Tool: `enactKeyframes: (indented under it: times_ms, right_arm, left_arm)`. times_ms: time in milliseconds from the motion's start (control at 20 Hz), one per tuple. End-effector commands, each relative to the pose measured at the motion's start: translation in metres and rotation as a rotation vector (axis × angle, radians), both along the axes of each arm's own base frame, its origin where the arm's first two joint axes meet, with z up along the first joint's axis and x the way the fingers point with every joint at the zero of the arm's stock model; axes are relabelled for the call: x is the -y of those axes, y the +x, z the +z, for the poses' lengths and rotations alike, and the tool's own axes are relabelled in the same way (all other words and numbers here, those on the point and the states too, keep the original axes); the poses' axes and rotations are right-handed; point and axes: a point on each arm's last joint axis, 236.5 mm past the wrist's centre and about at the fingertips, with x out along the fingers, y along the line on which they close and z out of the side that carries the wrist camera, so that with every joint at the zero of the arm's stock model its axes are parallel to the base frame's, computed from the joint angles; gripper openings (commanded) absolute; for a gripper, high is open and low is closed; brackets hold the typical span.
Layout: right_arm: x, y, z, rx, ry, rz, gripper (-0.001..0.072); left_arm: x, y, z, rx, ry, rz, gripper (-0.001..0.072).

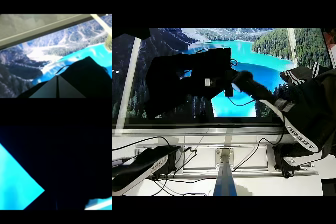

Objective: Fold the clothes and pants, and hang the long-sleeved shirts on hangers.

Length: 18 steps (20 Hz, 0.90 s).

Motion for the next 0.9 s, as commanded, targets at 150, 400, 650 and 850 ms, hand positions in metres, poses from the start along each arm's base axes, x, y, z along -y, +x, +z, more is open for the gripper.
enactKeyframes:
  times_ms: [150,400,650,850]
  right_arm:
    - [0.102,0.037,0.105,0.001,0.22,-0.543,0.0025]
    - [0.245,0.037,0.124,-0.122,0.43,-1.034,0.0023]
    - [0.298,0.015,0.084,-0.42,0.774,-1.25,0.0024]
    - [0.284,0.023,0.092,-0.413,0.832,-1.157,0.0024]
  left_arm:
    - [-0.072,0.008,-0.044,-0.125,0.113,0.192,0.0011]
    - [-0.138,-0.02,-0.215,-0.556,-0.118,0.383,0.001]
    - [-0.121,-0.056,-0.325,-0.811,-0.57,0.454,0.0011]
    - [-0.096,-0.088,-0.379,-0.982,-0.668,0.475,0.0618]
